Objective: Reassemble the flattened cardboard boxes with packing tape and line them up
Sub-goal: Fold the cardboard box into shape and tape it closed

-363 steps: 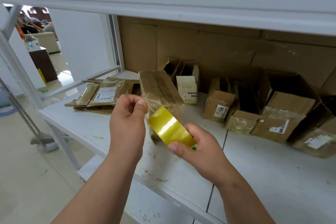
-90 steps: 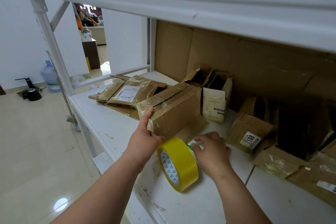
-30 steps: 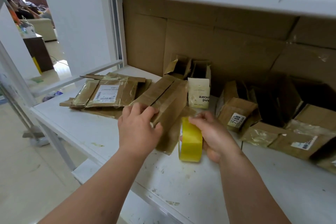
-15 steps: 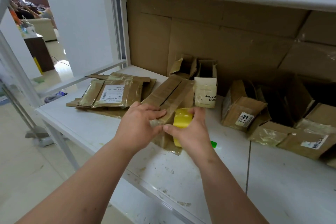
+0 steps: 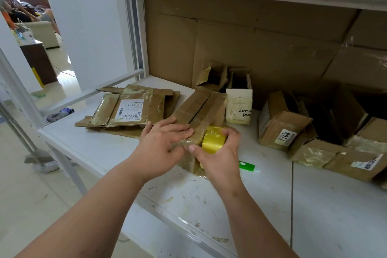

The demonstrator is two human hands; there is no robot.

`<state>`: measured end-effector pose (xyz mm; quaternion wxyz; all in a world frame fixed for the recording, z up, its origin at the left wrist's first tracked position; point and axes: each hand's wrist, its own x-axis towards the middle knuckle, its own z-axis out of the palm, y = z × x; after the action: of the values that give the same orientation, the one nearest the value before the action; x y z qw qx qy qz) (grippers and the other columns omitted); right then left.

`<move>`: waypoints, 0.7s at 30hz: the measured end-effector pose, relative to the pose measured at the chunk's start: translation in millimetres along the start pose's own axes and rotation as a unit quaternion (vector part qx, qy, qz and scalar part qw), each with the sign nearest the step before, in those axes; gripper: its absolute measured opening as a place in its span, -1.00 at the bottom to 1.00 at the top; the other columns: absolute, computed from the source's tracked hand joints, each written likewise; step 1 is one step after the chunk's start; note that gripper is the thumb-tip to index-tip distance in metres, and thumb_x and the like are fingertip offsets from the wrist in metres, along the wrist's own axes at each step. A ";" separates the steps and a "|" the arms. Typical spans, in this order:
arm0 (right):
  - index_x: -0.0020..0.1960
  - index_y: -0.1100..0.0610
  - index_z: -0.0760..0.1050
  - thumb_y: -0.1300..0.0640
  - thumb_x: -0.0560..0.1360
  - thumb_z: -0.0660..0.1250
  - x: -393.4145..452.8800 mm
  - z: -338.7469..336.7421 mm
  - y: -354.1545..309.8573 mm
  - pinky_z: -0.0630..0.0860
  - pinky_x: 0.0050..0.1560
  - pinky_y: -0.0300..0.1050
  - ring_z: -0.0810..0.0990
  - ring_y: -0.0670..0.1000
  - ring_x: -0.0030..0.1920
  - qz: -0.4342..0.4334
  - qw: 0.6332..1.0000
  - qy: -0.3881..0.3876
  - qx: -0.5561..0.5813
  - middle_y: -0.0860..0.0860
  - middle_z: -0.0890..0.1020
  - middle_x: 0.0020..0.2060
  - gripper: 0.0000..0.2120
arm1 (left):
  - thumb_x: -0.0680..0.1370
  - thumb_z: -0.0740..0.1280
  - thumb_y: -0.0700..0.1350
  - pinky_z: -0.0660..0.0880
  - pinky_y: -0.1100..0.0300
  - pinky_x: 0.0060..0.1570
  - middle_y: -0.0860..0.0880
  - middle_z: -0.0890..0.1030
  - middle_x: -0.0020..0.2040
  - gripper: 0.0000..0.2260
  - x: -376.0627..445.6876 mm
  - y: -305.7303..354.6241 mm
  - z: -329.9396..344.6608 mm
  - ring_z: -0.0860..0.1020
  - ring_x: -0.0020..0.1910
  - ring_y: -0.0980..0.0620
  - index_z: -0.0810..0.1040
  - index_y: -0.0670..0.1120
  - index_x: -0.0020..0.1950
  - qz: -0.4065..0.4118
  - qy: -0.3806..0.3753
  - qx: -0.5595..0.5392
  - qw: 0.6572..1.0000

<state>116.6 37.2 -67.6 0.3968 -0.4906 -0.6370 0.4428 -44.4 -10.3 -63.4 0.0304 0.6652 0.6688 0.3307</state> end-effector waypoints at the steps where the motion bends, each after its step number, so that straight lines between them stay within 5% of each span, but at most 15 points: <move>1: 0.18 -0.19 0.14 -0.07 0.26 0.61 0.7 0.6 0.8 0.58 0.12 0.08 0.57 0.03 0.10 0.001 1.000 -0.001 0.003 0.00 0.47 0.20 -0.27 | 0.50 0.17 0.23 0.07 0.00 0.51 0.36 0.44 0.28 -0.60 0.7 -3.1 -1.0 0.22 0.48 0.19 0.55 0.24 0.30 0.008 -0.004 -0.017 1.000; 6: 0.28 -0.10 0.17 0.06 0.32 0.59 2.5 -5.5 -1.9 0.59 -0.08 -0.12 0.56 -0.07 0.05 0.022 0.997 -0.032 0.062 -0.06 0.50 0.12 -0.26 | 0.52 0.44 -0.06 0.19 0.49 0.22 0.24 0.55 0.16 -0.75 5.8 -8.8 2.5 0.42 0.29 0.02 0.66 0.09 0.21 0.031 0.046 -0.013 0.998; 11: 0.25 -0.15 0.15 -0.01 0.32 0.60 8.3 -1.0 -2.2 0.61 0.10 0.00 0.57 -0.01 0.11 0.021 0.999 -0.015 0.027 -0.01 0.49 0.20 -0.27 | 0.45 0.52 -0.08 0.41 0.13 0.31 0.13 0.57 0.26 -0.62 5.7 -6.2 9.4 0.40 0.32 0.12 0.63 0.01 0.26 0.002 0.099 -0.025 0.995; 15: 0.26 -0.15 0.16 0.04 0.34 0.60 9.5 -5.4 -0.6 0.61 0.12 0.05 0.57 -0.01 0.10 0.022 0.999 -0.024 0.027 -0.05 0.49 0.15 -0.28 | 0.45 0.53 -0.09 0.26 0.18 0.41 0.24 0.25 0.51 -0.35 0.1 -0.3 1.4 0.23 0.45 0.25 0.38 0.16 0.48 -0.164 0.074 -0.215 0.960; 18: 0.22 -0.20 0.16 0.04 0.32 0.60 9.8 -5.8 1.2 0.61 0.09 0.09 0.58 0.00 0.09 0.022 0.999 -0.024 0.016 -0.05 0.50 0.16 -0.28 | 0.50 0.47 -0.21 0.36 0.08 0.43 0.24 0.40 0.45 -0.41 -2.5 -5.8 1.0 0.39 0.41 0.22 0.41 0.14 0.47 -0.214 0.048 -0.373 0.901; 21: 0.17 -0.23 0.14 0.01 0.33 0.59 11.5 -2.4 -0.7 0.59 0.12 0.11 0.57 0.04 0.10 0.020 1.000 -0.018 0.000 -0.03 0.48 0.20 -0.31 | 0.54 0.41 -0.24 0.38 0.18 0.39 0.23 0.44 0.43 -0.50 -1.1 -7.8 -0.3 0.40 0.40 0.25 0.47 0.12 0.43 -0.226 0.061 -0.369 0.900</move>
<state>116.4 48.7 -65.4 0.3764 -0.4951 -0.6345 0.4589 -51.2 -10.6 -67.3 0.3064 0.4160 0.6316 0.5781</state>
